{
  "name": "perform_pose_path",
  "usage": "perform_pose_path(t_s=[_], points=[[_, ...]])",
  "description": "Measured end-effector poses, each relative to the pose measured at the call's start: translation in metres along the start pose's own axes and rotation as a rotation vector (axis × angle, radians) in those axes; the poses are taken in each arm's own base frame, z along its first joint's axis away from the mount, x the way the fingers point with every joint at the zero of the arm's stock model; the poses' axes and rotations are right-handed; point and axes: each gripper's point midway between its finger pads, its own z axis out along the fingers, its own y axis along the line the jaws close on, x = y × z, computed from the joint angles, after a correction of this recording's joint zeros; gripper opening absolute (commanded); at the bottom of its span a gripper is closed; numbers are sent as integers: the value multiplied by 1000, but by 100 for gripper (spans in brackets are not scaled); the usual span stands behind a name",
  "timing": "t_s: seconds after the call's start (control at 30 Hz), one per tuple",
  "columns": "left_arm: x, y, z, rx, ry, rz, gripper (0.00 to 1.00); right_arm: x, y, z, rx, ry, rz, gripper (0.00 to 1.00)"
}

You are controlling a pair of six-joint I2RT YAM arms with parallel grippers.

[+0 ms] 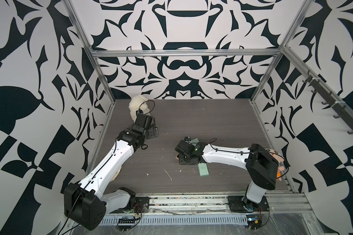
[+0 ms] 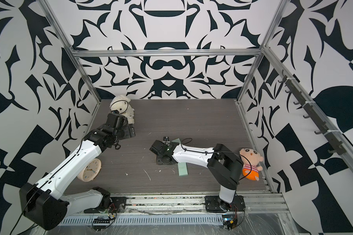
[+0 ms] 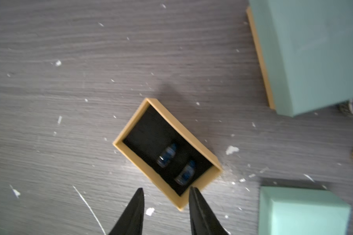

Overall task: Take the rings out of the lift-off lid box
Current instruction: Adjust the jewelry box at the center of the board.

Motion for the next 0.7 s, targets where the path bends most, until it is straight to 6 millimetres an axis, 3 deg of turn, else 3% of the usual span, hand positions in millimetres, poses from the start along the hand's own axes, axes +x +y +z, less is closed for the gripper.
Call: perform_pose_path(t_s=[0.7], points=[[10,3,7,-25,47,25,99,-9,7,18,45,14,12,34]])
